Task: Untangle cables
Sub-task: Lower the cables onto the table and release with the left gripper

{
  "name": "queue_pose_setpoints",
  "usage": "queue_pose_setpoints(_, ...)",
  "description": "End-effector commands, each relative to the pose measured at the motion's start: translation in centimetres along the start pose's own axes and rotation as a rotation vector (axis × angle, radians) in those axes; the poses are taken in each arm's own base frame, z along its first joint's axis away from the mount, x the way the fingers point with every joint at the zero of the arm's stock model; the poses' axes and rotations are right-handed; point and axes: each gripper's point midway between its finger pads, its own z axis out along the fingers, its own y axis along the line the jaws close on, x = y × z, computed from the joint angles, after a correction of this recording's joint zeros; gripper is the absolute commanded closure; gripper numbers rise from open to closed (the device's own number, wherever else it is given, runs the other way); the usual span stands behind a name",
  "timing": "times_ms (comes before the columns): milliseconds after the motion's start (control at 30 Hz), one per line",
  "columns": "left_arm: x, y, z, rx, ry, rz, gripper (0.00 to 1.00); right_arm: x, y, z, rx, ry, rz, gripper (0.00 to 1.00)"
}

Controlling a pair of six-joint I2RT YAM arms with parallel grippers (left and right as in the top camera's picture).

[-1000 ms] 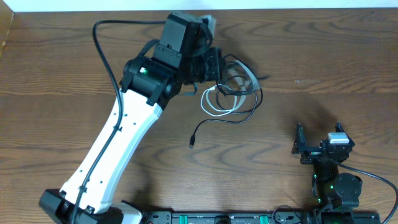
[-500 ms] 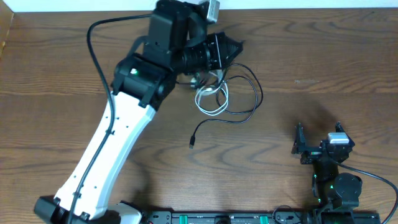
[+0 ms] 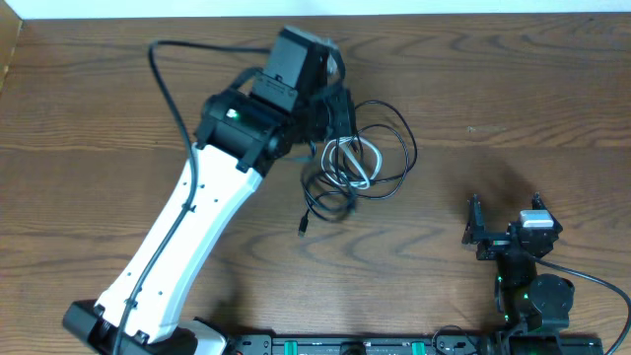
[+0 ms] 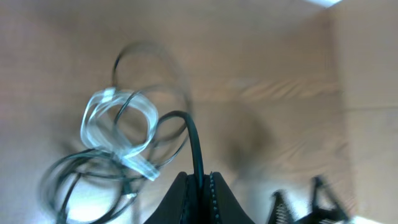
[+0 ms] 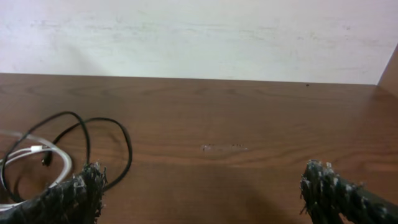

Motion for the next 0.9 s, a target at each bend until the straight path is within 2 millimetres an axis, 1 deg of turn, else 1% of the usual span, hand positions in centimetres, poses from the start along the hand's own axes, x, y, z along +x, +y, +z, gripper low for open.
queue_pose_setpoints(0, -3.4, -4.1, -7.4, 0.139, -0.21, 0.078, 0.92, 0.1, 0.0, 0.0, 0.001, 0.004, -0.005, 0.01)
queue_pose_setpoints(67, -3.0, -4.9, -8.4, 0.179, -0.21, 0.09, 0.92, 0.1, 0.0, 0.0, 0.001, 0.004, -0.005, 0.01)
queue_pose_setpoints(133, -1.5, -5.9, -8.4, 0.246, -0.143, 0.154, 0.92, 0.1, 0.0, 0.0, 0.001, 0.004, -0.005, 0.01)
queue_pose_setpoints(200, 0.4, -7.0, -7.7, 0.329, -0.054, 0.257, 0.92, 0.1, 0.0, 0.0, 0.001, 0.004, -0.005, 0.01)
queue_pose_setpoints(267, 1.5, -6.7, -6.5, 0.343, 0.004, 0.296, 0.92, 0.1, 0.0, 0.0, 0.001, 0.004, -0.005, 0.01)
queue_pose_setpoints(367, 2.1, -5.4, -3.8, 0.3, 0.075, 0.268, 0.92, 0.1, 0.0, 0.0, 0.001, 0.004, -0.005, 0.01)
queue_pose_setpoints(433, 1.8, -4.5, -2.4, 0.255, 0.084, 0.255, 0.92, 0.1, 0.0, 0.0, 0.001, 0.004, -0.005, 0.01)
queue_pose_setpoints(467, 1.1, -3.4, -1.6, 0.185, 0.062, 0.238, 0.92, 0.1, 0.0, 0.0, 0.001, 0.004, -0.005, 0.01)
queue_pose_setpoints(533, -0.8, -0.3, -1.0, -0.002, -0.03, 0.177, 0.92, 0.1, 0.0, 0.0, 0.001, 0.004, -0.005, 0.01)
queue_pose_setpoints(567, -2.1, 1.9, -1.3, -0.135, -0.101, 0.117, 0.92, 0.1, 0.0, 0.0, 0.001, 0.004, -0.005, 0.01)
queue_pose_setpoints(633, -3.0, 4.0, -1.8, -0.25, -0.166, 0.043, 0.92, 0.1, 0.0, 0.0, 0.001, 0.004, -0.005, 0.01)
queue_pose_setpoints(667, -3.0, 4.0, -1.8, -0.252, -0.167, 0.032, 0.92, 0.1, 0.0, 0.0, 0.001, 0.004, -0.005, 0.01)
queue_pose_setpoints(733, -2.5, 3.4, -1.6, -0.213, -0.138, 0.032, 0.92, 0.1, 0.0, 0.0, 0.001, 0.004, -0.005, 0.01)
queue_pose_setpoints(767, -1.8, 2.4, -1.3, -0.154, -0.098, 0.033, 0.92, 0.1, 0.0, 0.0, 0.001, 0.004, -0.005, 0.01)
queue_pose_setpoints(800, -0.8, 0.6, -1.1, -0.042, -0.031, 0.056, 0.92, 0.1, 0.0, 0.0, 0.001, 0.004, -0.005, 0.01)
queue_pose_setpoints(867, 0.1, -2.1, -1.3, 0.131, 0.038, 0.097, 0.92, 0.1, 0.0, 0.0, 0.001, 0.004, -0.005, 0.01)
